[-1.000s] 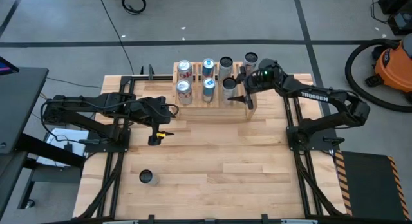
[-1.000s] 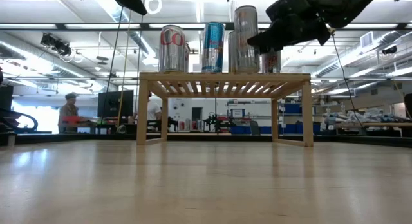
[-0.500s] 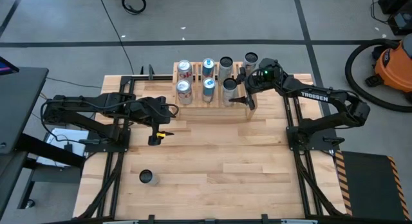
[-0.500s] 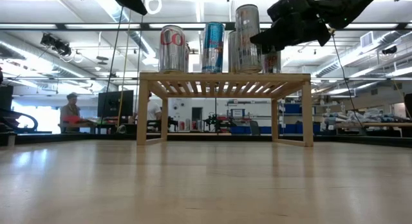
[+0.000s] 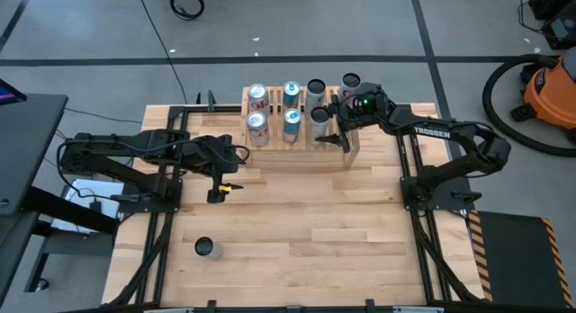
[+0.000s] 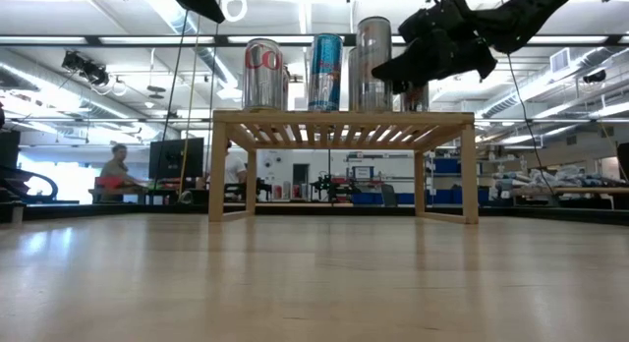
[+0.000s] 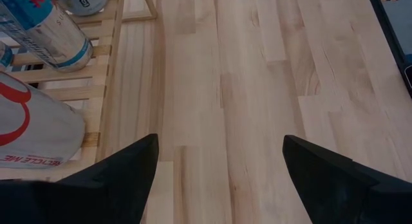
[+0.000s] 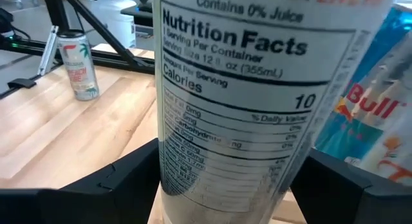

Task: Place canned beverage on shelf
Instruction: Put the white-yellow soda can aligned with the other white-yellow soda can on the shelf

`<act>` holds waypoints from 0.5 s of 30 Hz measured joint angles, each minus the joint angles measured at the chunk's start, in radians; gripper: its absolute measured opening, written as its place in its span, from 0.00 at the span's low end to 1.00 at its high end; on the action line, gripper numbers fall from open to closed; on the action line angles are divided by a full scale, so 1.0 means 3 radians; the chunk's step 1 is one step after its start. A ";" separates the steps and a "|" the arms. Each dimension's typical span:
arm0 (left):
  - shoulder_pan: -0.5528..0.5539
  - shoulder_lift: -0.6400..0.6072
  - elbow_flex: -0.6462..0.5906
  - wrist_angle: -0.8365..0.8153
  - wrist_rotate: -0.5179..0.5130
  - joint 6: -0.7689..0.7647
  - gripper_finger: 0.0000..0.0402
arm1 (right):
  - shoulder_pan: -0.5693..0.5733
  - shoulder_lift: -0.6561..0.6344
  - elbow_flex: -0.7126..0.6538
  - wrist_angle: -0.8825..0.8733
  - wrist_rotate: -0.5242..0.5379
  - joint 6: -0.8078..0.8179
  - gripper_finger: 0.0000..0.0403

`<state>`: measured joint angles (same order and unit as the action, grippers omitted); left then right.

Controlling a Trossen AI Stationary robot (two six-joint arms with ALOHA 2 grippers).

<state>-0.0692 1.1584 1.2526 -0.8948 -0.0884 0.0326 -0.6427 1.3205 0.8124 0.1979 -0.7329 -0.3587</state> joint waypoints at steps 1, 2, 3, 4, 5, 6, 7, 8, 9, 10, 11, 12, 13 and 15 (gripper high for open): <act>-0.0001 0.0000 0.0000 0.0001 -0.0001 0.0000 0.83 | -0.0001 0.0006 0.0000 0.0003 0.0004 0.0001 0.78; -0.0001 0.0000 0.0000 0.0000 0.0000 0.0000 0.83 | -0.0001 0.0006 0.0000 -0.0016 0.0012 0.0002 0.78; 0.0000 0.0000 0.0000 0.0000 0.0000 0.0000 0.83 | -0.0001 0.0006 0.0000 -0.0029 0.0014 0.0001 0.78; -0.0001 0.0000 0.0000 0.0000 -0.0001 0.0000 0.83 | -0.0001 0.0005 0.0000 -0.0041 0.0013 0.0001 0.78; -0.0001 0.0000 0.0000 -0.0001 0.0000 0.0000 0.83 | -0.0001 0.0001 0.0000 -0.0052 0.0014 0.0002 0.78; -0.0001 -0.0001 0.0001 -0.0001 0.0000 0.0000 0.83 | -0.0001 -0.0005 0.0000 -0.0052 0.0022 0.0002 0.78; -0.0001 0.0000 0.0001 -0.0001 0.0000 0.0000 0.83 | -0.0001 -0.0015 0.0000 -0.0051 0.0028 0.0002 0.78; -0.0001 0.0000 0.0000 -0.0001 0.0000 0.0000 0.83 | -0.0001 -0.0020 0.0000 -0.0046 0.0028 0.0002 0.78; -0.0001 0.0000 0.0000 -0.0001 -0.0001 0.0000 0.83 | -0.0001 -0.0020 0.0000 -0.0040 0.0026 0.0005 0.78; -0.0001 0.0000 0.0000 -0.0001 0.0000 0.0000 0.83 | -0.0001 -0.0022 -0.0002 -0.0042 0.0027 0.0030 0.79; -0.0001 0.0000 0.0001 -0.0001 0.0000 0.0000 0.83 | -0.0001 -0.0025 -0.0003 -0.0041 0.0032 0.0060 0.79; -0.0001 0.0000 0.0000 -0.0001 0.0000 0.0000 0.83 | 0.0000 -0.0027 -0.0003 -0.0040 0.0034 0.0081 0.79; -0.0001 0.0000 0.0000 -0.0001 -0.0001 0.0000 0.83 | 0.0003 -0.0028 -0.0003 -0.0038 0.0034 0.0091 0.79; -0.0001 0.0000 0.0000 -0.0001 0.0000 0.0000 0.83 | 0.0003 -0.0028 -0.0004 -0.0038 0.0048 0.0135 0.79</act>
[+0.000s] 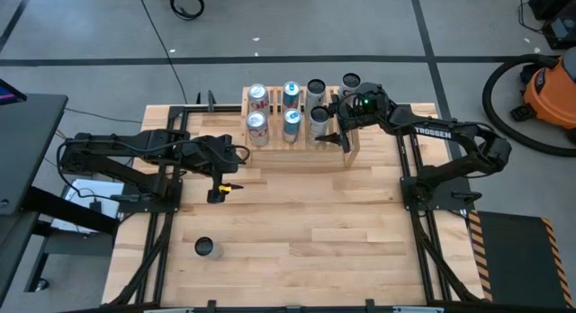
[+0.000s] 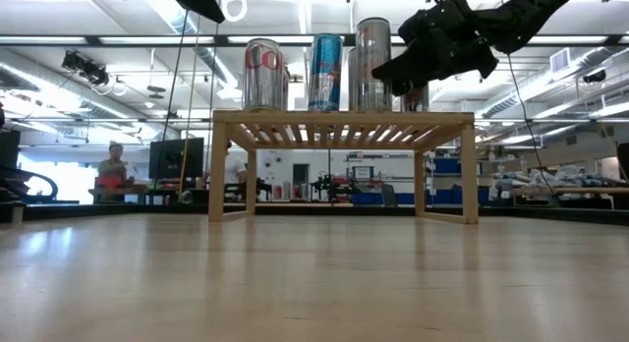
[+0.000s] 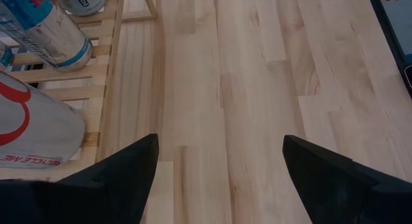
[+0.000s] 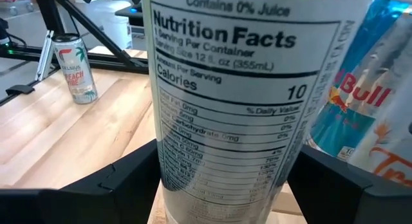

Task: Place canned beverage on shelf
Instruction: Put the white-yellow soda can aligned with the other white-yellow soda can on the shelf

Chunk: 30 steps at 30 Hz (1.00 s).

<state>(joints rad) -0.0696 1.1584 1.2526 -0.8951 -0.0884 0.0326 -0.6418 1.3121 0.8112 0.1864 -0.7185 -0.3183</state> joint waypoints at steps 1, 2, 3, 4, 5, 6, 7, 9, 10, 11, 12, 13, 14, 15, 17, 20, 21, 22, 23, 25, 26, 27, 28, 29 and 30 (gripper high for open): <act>0.0001 0.0000 0.0000 0.0001 0.0000 0.0000 0.83 | 0.0000 -0.0001 0.0000 0.0000 0.0029 0.0012 0.79; 0.0000 0.0000 0.0000 0.0001 0.0000 0.0000 0.83 | 0.0000 -0.0007 0.0000 -0.0002 0.0076 0.0016 0.79; 0.0000 0.0000 0.0000 0.0000 0.0000 0.0000 0.83 | 0.0000 -0.0018 0.0000 -0.0006 0.0121 0.0016 0.79; 0.0001 -0.0001 0.0000 0.0000 -0.0001 0.0000 0.83 | 0.0000 -0.0030 0.0000 -0.0013 0.0139 0.0016 0.79; 0.0000 0.0000 0.0000 0.0000 0.0000 0.0000 0.83 | 0.0000 -0.0046 -0.0001 -0.0015 0.0139 0.0016 0.79; 0.0000 0.0000 0.0000 0.0000 0.0000 0.0000 0.83 | 0.0000 -0.0068 -0.0003 -0.0015 0.0135 0.0016 0.79; 0.0000 0.0000 0.0001 0.0001 0.0000 0.0000 0.83 | 0.0000 -0.0095 -0.0003 -0.0013 0.0117 0.0016 0.79; 0.0000 0.0000 0.0000 0.0000 0.0000 0.0000 0.83 | 0.0000 -0.0156 -0.0003 -0.0018 0.0107 0.0019 0.79; 0.0000 0.0000 0.0000 0.0000 0.0000 0.0000 0.83 | 0.0000 -0.0185 -0.0003 -0.0035 0.0107 0.0019 0.79; 0.0000 0.0000 0.0000 0.0001 0.0000 0.0000 0.83 | 0.0000 -0.0219 -0.0003 -0.0059 0.0111 0.0020 0.79; 0.0000 0.0000 0.0000 0.0000 -0.0001 0.0000 0.83 | 0.0000 -0.0255 -0.0004 -0.0078 0.0127 0.0020 0.79; 0.0000 0.0000 0.0000 0.0000 -0.0001 0.0000 0.83 | 0.0000 -0.0291 -0.0004 -0.0085 0.0146 0.0019 0.79; 0.0001 0.0000 0.0000 0.0000 0.0000 0.0000 0.83 | 0.0000 -0.0327 -0.0004 -0.0104 0.0165 0.0022 0.79; 0.0000 0.0000 0.0000 0.0000 0.0000 0.0000 0.83 | 0.0000 -0.0363 -0.0004 -0.0133 0.0175 0.0038 0.79; 0.0001 -0.0001 0.0000 0.0000 0.0000 0.0005 0.83 | 0.0000 -0.0426 -0.0005 -0.0177 0.0177 0.0042 0.79; 0.0000 0.0000 0.0000 0.0000 0.0000 0.0034 0.83 | -0.0001 -0.0488 -0.0005 -0.0175 0.0195 0.0040 0.79; 0.0001 0.0000 0.0000 0.0001 0.0000 0.0036 0.83 | 0.0000 -0.0495 -0.0005 -0.0176 0.0228 0.0039 0.79; 0.0001 0.0000 0.0000 0.0001 -0.0001 0.0037 0.83 | 0.0000 -0.0497 -0.0005 -0.0177 0.0282 0.0038 0.79; 0.0000 0.0000 0.0000 0.0000 0.0000 0.0041 0.83 | 0.0000 -0.0498 -0.0005 -0.0174 0.0335 0.0039 0.79; 0.0001 -0.0001 0.0000 0.0001 -0.0001 0.0044 0.83 | 0.0000 -0.0498 -0.0005 -0.0175 0.0397 0.0038 0.79; 0.0000 0.0000 0.0000 0.0001 -0.0001 0.0045 0.83 | 0.0000 -0.0498 -0.0005 -0.0175 0.0402 0.0039 0.79; 0.0000 0.0000 0.0000 0.0001 0.0000 0.0045 0.83 | 0.0000 -0.0498 -0.0005 -0.0177 0.0402 0.0040 0.79; 0.0001 0.0000 0.0000 0.0001 -0.0001 0.0043 0.83 | 0.0000 -0.0498 -0.0005 -0.0175 0.0400 0.0040 0.79; 0.0000 0.0000 0.0000 0.0001 0.0000 0.0043 0.83 | 0.0002 -0.0502 -0.0005 -0.0178 0.0390 0.0040 0.79; 0.0000 0.0000 0.0001 0.0001 -0.0001 0.0043 0.83 | 0.0006 -0.0508 -0.0005 -0.0182 0.0371 0.0040 0.79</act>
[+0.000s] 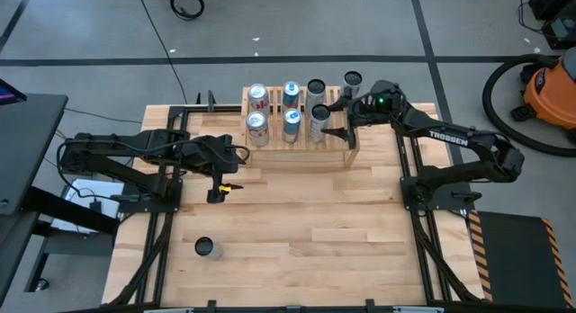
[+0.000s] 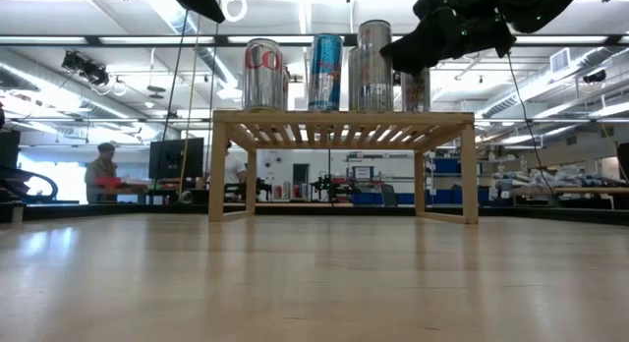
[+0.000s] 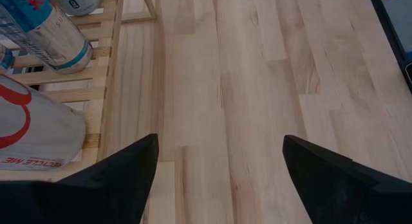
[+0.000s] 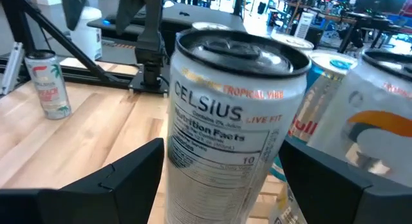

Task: Place canned beverage on shelf
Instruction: Put the white-yellow soda can aligned with the other white-yellow soda can on the shelf

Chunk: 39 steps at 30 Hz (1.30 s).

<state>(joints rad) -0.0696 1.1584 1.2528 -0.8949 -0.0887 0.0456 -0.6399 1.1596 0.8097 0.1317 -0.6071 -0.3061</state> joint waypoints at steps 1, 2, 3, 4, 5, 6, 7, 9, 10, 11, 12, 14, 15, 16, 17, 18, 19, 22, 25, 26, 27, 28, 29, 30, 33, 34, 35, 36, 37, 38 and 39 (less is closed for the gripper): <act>0.0001 0.0000 -0.0001 0.0001 0.0001 0.0000 0.83 | 0.0010 -0.0003 0.0000 0.0007 -0.0024 0.0000 0.79; 0.0000 0.0000 0.0000 0.0001 0.0001 0.0001 0.83 | 0.0022 -0.0006 0.0000 0.0008 -0.0027 0.0000 0.79; 0.0000 0.0000 -0.0001 0.0001 0.0000 0.0002 0.83 | 0.0031 -0.0007 0.0000 0.0007 -0.0026 0.0000 0.79; 0.0000 0.0000 -0.0001 0.0000 0.0000 0.0003 0.83 | 0.0040 -0.0008 0.0000 0.0006 -0.0026 0.0000 0.79; 0.0001 0.0000 -0.0001 0.0001 0.0000 0.0003 0.83 | 0.0051 -0.0008 0.0000 0.0006 -0.0028 0.0000 0.79; 0.0000 0.0000 -0.0001 0.0001 0.0001 0.0004 0.83 | 0.0059 -0.0008 0.0000 0.0006 -0.0030 0.0000 0.79; 0.0001 0.0000 0.0000 0.0000 0.0001 0.0005 0.83 | 0.0065 -0.0008 0.0000 0.0006 -0.0033 0.0000 0.79; 0.0000 0.0000 -0.0001 0.0001 0.0001 0.0008 0.83 | 0.0081 -0.0008 0.0000 0.0006 -0.0034 0.0000 0.79; 0.0000 0.0000 -0.0001 0.0000 0.0000 0.0011 0.83 | 0.0089 -0.0008 0.0000 0.0006 -0.0034 0.0000 0.79; 0.0001 0.0000 -0.0001 0.0001 0.0000 0.0011 0.83 | 0.0096 -0.0008 0.0000 0.0004 -0.0034 0.0001 0.79; 0.0001 0.0000 -0.0001 0.0001 0.0001 0.0011 0.83 | 0.0100 -0.0008 0.0000 0.0005 -0.0034 0.0000 0.79; 0.0001 0.0000 -0.0001 0.0000 0.0000 0.0011 0.83 | 0.0102 -0.0008 0.0000 0.0005 -0.0032 0.0000 0.79; 0.0001 0.0000 0.0000 0.0001 0.0001 0.0011 0.83 | 0.0102 -0.0008 0.0000 0.0006 -0.0019 0.0000 0.79; 0.0000 0.0000 0.0000 0.0001 0.0001 0.0010 0.83 | 0.0102 -0.0008 0.0000 0.0006 0.0003 0.0001 0.79; 0.0001 0.0000 -0.0001 0.0001 0.0001 0.0010 0.83 | 0.0102 -0.0008 0.0000 0.0006 0.0021 0.0001 0.79; 0.0000 0.0000 -0.0001 0.0001 0.0001 0.0010 0.83 | 0.0102 -0.0008 0.0000 0.0007 0.0039 0.0001 0.79; 0.0000 0.0000 -0.0001 0.0000 0.0001 0.0010 0.83 | 0.0102 -0.0008 0.0000 0.0006 0.0044 0.0002 0.79; 0.0000 0.0000 -0.0001 0.0000 0.0001 0.0010 0.83 | 0.0110 -0.0008 0.0000 0.0006 0.0053 0.0002 0.79; 0.0001 0.0000 -0.0001 0.0000 0.0001 0.0010 0.83 | 0.0146 -0.0009 0.0000 0.0006 0.0142 0.0003 0.79; 0.0000 0.0000 0.0000 -0.0001 0.0000 0.0010 0.83 | 0.0162 -0.0009 0.0000 0.0004 0.0198 0.0001 0.79; 0.0000 0.0000 -0.0001 -0.0001 0.0001 0.0010 0.83 | 0.0174 -0.0016 0.0000 -0.0004 0.0254 0.0001 0.79; 0.0000 0.0000 -0.0001 -0.0001 0.0001 0.0010 0.83 | 0.0185 -0.0029 0.0000 -0.0027 0.0305 -0.0004 0.79; 0.0001 0.0000 0.0000 -0.0001 0.0000 0.0009 0.83 | 0.0196 -0.0042 0.0000 -0.0046 0.0336 -0.0021 0.79; 0.0001 0.0000 0.0000 -0.0001 0.0001 0.0009 0.83 | 0.0210 -0.0061 0.0000 -0.0069 0.0359 -0.0025 0.79; 0.0000 0.0000 -0.0001 -0.0001 0.0001 0.0009 0.83 | 0.0215 -0.0137 0.0000 -0.0121 0.0374 -0.0028 0.79; 0.0000 0.0000 -0.0001 -0.0001 0.0001 0.0009 0.83 | 0.0215 -0.0166 0.0000 -0.0125 0.0375 -0.0028 0.79; 0.0001 0.0000 0.0000 -0.0001 0.0001 0.0008 0.83 | 0.0214 -0.0195 0.0000 -0.0134 0.0375 -0.0028 0.79; 0.0000 0.0000 -0.0001 -0.0001 0.0001 0.0008 0.83 | 0.0214 -0.0224 0.0000 -0.0162 0.0384 -0.0029 0.79; 0.0001 0.0000 -0.0001 -0.0001 0.0001 0.0008 0.83 | 0.0214 -0.0252 0.0000 -0.0199 0.0422 -0.0029 0.79; 0.0001 0.0000 -0.0001 -0.0001 0.0001 0.0006 0.83 | 0.0214 -0.0279 0.0000 -0.0234 0.0467 -0.0030 0.79; 0.0001 -0.0001 -0.0001 -0.0001 0.0001 0.0006 0.83 | 0.0214 -0.0313 0.0000 -0.0280 0.0495 -0.0029 0.79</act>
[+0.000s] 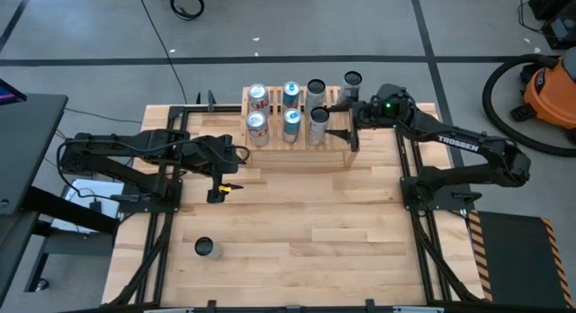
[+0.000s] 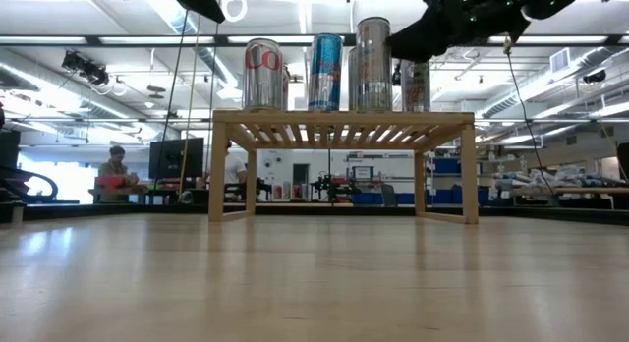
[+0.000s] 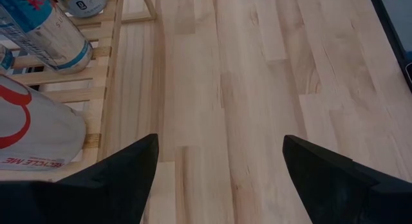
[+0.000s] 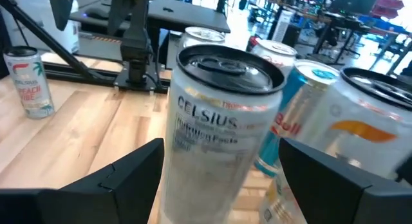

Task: Place canned beverage on shelf
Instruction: Put the white-yellow soda can aligned with the other white-yellow soda can on the shelf

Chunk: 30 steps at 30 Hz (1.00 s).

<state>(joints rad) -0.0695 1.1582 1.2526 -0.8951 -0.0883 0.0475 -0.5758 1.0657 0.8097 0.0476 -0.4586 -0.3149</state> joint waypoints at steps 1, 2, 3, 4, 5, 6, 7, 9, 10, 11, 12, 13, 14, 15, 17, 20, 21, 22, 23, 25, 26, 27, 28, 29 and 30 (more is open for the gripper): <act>0.0000 0.0001 0.0000 0.0000 0.0000 -0.0001 0.83 | -0.0001 -0.0034 0.0000 -0.0052 0.0015 0.0001 0.79; 0.0000 -0.0001 0.0001 0.0000 0.0000 -0.0001 0.83 | -0.0001 -0.0068 0.0000 -0.0095 0.0031 0.0005 0.79; -0.0001 0.0001 0.0000 0.0000 -0.0001 -0.0001 0.83 | -0.0001 -0.0098 0.0000 -0.0142 0.0052 0.0013 0.79; 0.0000 0.0000 0.0000 0.0000 -0.0001 -0.0001 0.83 | 0.0000 -0.0134 0.0000 -0.0202 0.0060 0.0018 0.79; 0.0001 0.0001 0.0001 0.0000 0.0000 -0.0001 0.83 | 0.0002 -0.0169 0.0000 -0.0252 0.0063 0.0017 0.79; -0.0001 0.0001 0.0001 0.0000 -0.0001 -0.0001 0.83 | 0.0003 -0.0203 0.0000 -0.0290 0.0066 0.0019 0.79; 0.0000 0.0001 0.0001 0.0000 0.0000 -0.0001 0.83 | 0.0003 -0.0244 0.0000 -0.0336 0.0068 0.0031 0.79; 0.0000 0.0001 0.0001 0.0000 0.0000 -0.0001 0.83 | 0.0004 -0.0324 0.0000 -0.0416 0.0068 0.0092 0.79; 0.0000 0.0001 0.0000 0.0000 0.0000 -0.0001 0.83 | 0.0011 -0.0363 0.0000 -0.0454 0.0068 0.0135 0.79; 0.0000 0.0001 0.0000 0.0000 0.0000 -0.0001 0.83 | 0.0022 -0.0401 0.0000 -0.0496 0.0068 0.0196 0.79; 0.0000 0.0000 0.0000 0.0000 0.0000 -0.0001 0.83 | 0.0038 -0.0437 0.0000 -0.0537 0.0068 0.0251 0.79; 0.0000 0.0001 0.0000 0.0000 0.0000 -0.0001 0.83 | 0.0059 -0.0468 0.0000 -0.0577 0.0057 0.0279 0.79; 0.0001 0.0001 0.0000 0.0000 0.0000 -0.0001 0.83 | 0.0084 -0.0495 0.0000 -0.0621 0.0021 0.0284 0.79; 0.0000 0.0001 0.0000 0.0000 -0.0001 0.0000 0.83 | 0.0105 -0.0513 0.0000 -0.0643 -0.0045 0.0283 0.79; 0.0001 0.0001 0.0000 0.0000 0.0000 0.0000 0.83 | 0.0141 -0.0531 0.0000 -0.0644 -0.0164 0.0294 0.79; 0.0000 0.0001 0.0000 0.0000 -0.0001 0.0000 0.83 | 0.0194 -0.0525 0.0000 -0.0647 -0.0285 0.0417 0.79; 0.0000 0.0001 0.0000 0.0000 -0.0001 0.0000 0.83 | 0.0216 -0.0517 0.0000 -0.0667 -0.0287 0.0467 0.79; -0.0001 0.0001 0.0001 0.0000 -0.0001 -0.0001 0.83 | 0.0242 -0.0515 0.0000 -0.0716 -0.0270 0.0492 0.79; 0.0001 0.0001 0.0000 0.0000 -0.0001 -0.0003 0.83 | 0.0279 -0.0515 0.0000 -0.0778 -0.0222 0.0515 0.78; 0.0001 0.0001 0.0000 0.0000 -0.0001 -0.0008 0.83 | 0.0382 -0.0515 0.0000 -0.0903 -0.0045 0.0541 0.77; -0.0001 0.0001 0.0000 0.0000 -0.0001 -0.0008 0.83 | 0.0443 -0.0515 0.0000 -0.0961 0.0055 0.0555 0.76; -0.0001 0.0001 0.0000 0.0000 -0.0001 -0.0006 0.83 | 0.0510 -0.0515 0.0000 -0.1011 0.0147 0.0564 0.74; 0.0001 0.0001 0.0000 0.0001 -0.0001 -0.0005 0.83 | 0.0581 -0.0515 0.0000 -0.1043 0.0234 0.0585 0.72; 0.0000 0.0001 0.0000 0.0000 -0.0001 -0.0005 0.83 | 0.0651 -0.0515 0.0000 -0.1065 0.0310 0.0609 0.69; 0.0001 0.0001 0.0001 0.0000 -0.0001 -0.0005 0.83 | 0.0715 -0.0515 0.0000 -0.1080 0.0389 0.0633 0.67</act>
<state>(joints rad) -0.0692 1.1584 1.2528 -0.8951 -0.0887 0.0460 -0.3612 0.9112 0.8097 -0.2764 -0.3419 -0.1250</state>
